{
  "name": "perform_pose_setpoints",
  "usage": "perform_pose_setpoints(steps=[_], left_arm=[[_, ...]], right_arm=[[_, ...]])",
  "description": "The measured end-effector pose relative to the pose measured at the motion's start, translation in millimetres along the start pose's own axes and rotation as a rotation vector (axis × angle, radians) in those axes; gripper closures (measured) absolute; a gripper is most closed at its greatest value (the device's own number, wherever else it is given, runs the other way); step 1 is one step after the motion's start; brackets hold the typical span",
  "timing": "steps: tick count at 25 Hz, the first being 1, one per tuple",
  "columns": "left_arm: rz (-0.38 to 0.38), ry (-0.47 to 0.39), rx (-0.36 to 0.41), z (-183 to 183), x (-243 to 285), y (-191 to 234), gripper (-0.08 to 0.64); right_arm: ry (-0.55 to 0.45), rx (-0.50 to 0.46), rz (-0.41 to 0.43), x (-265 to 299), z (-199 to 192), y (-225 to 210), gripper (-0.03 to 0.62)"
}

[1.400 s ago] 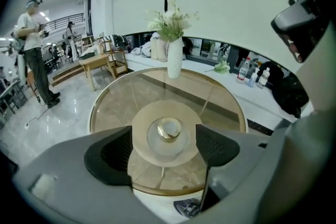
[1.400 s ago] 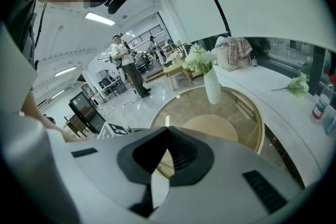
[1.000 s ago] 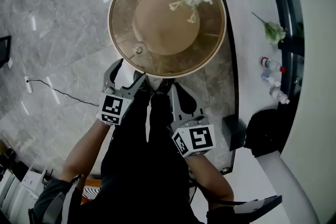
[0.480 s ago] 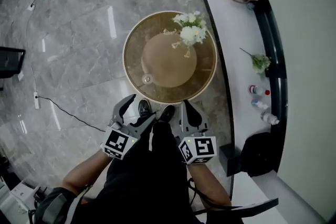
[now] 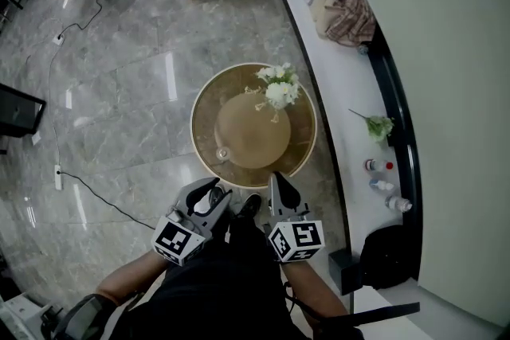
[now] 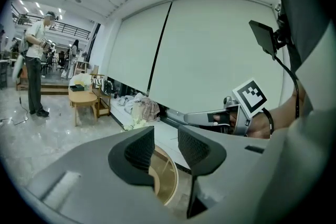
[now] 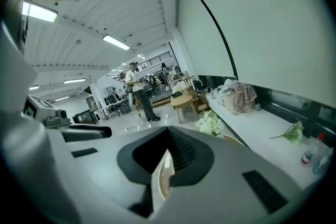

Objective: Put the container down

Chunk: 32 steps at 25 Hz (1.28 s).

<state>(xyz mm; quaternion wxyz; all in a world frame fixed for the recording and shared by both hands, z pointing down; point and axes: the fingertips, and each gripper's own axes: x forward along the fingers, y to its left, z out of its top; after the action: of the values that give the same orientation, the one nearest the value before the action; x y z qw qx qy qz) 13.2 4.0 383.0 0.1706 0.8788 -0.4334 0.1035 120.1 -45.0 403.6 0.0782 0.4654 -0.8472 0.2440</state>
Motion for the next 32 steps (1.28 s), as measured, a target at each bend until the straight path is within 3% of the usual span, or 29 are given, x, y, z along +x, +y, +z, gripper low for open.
perform_pose_setpoints(steps=[8, 19, 24, 32], left_arm=[[0.026, -0.060, -0.056, 33, -15, 3, 0.498], [0.060, -0.113, -0.064, 62, -30, 13, 0.514], [0.052, -0.142, -0.029, 81, -28, 12, 0.515], [0.039, -0.138, -0.024, 84, -23, 9, 0.515]], right_arm=[[-0.041, 0.015, 0.072, -17, 36, 37, 0.586], [-0.105, -0.041, 0.128, -23, 74, 68, 0.586], [-0.147, -0.091, 0.156, -23, 95, 82, 0.586], [-0.202, -0.134, 0.186, -28, 108, 95, 0.586]])
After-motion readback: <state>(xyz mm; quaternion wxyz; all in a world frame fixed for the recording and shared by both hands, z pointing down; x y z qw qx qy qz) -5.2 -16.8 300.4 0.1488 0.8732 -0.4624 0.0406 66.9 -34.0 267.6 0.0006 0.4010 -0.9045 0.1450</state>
